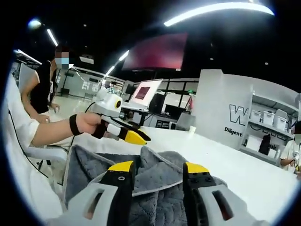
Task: Open the folded towel by lifting each exposed corner and separating the folded layers until the towel lies flat within the target outline without major curled edges
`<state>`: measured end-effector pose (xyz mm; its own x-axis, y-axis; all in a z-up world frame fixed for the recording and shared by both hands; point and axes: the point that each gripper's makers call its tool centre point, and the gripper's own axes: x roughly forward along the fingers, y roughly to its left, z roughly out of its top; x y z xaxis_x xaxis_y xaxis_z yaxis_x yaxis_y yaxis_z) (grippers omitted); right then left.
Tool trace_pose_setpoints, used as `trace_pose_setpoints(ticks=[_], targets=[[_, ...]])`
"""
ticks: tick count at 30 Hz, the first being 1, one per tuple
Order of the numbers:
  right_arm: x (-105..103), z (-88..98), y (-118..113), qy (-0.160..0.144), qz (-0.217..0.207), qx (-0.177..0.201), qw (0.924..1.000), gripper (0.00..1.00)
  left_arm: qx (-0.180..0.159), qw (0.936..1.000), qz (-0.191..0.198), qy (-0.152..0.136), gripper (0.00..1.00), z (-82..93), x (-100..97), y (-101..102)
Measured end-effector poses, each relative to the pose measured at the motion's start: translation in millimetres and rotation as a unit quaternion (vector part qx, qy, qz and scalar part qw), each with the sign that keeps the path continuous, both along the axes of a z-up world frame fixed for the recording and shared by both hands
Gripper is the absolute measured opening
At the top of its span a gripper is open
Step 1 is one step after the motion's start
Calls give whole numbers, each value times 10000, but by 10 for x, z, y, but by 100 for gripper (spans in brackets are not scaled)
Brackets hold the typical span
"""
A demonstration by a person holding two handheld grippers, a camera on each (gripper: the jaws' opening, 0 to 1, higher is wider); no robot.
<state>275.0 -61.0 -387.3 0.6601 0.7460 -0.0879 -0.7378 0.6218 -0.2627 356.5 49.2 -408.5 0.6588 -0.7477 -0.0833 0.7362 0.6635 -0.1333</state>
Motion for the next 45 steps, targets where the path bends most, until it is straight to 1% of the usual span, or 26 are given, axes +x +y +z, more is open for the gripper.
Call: trace_pose_setpoints(ticks=[5,6,9,11,15,18,21,26,28,29,32,35,37,39,44,45], targets=[[57,-41,5,123,-77,8,9999,37,-49,9999,105,86,33,-22,74,27],[66,-58,10,177,-87,17,9998,37,-24,9999,116,94,33,-38,79,25],[77,-75,17,179,-95,-9,9998,37,11,9998,139,126,33,-65,82,13],[110,-99,14,233,-137,-15,9996,37,-10,9997,168,148,33,-75,133,5],[132,-111,15,265,-148,-8,9995,37,11,9997,170,168,32,-90,171,-14],[204,-168,11,410,-233,-19,9989,38,3,9994,239,260,32,-134,265,-32],[220,-166,14,435,-235,20,9988,38,-5,9993,246,281,32,-140,279,-50],[258,-166,18,493,-272,44,9984,38,18,9995,212,250,32,-134,272,-89],[282,-165,42,528,-285,48,9982,39,9,9994,241,253,32,-131,301,-88],[287,-176,69,551,-276,31,9981,39,-48,9990,303,317,32,-133,345,-71],[299,-183,79,564,-282,33,9980,39,-69,9989,362,299,32,-117,366,-63],[339,-205,92,593,-286,14,9978,38,-33,9986,401,342,32,-118,406,-69],[362,-213,104,666,-288,67,9973,39,-39,9985,424,331,33,-91,434,-71],[362,-230,110,690,-309,15,9971,39,-60,9985,425,329,33,-73,454,-81],[368,-219,85,685,-368,26,9970,39,62,9983,441,364,33,-114,473,-89],[376,-220,78,695,-382,35,9968,39,109,9981,461,396,33,-146,490,-86]])
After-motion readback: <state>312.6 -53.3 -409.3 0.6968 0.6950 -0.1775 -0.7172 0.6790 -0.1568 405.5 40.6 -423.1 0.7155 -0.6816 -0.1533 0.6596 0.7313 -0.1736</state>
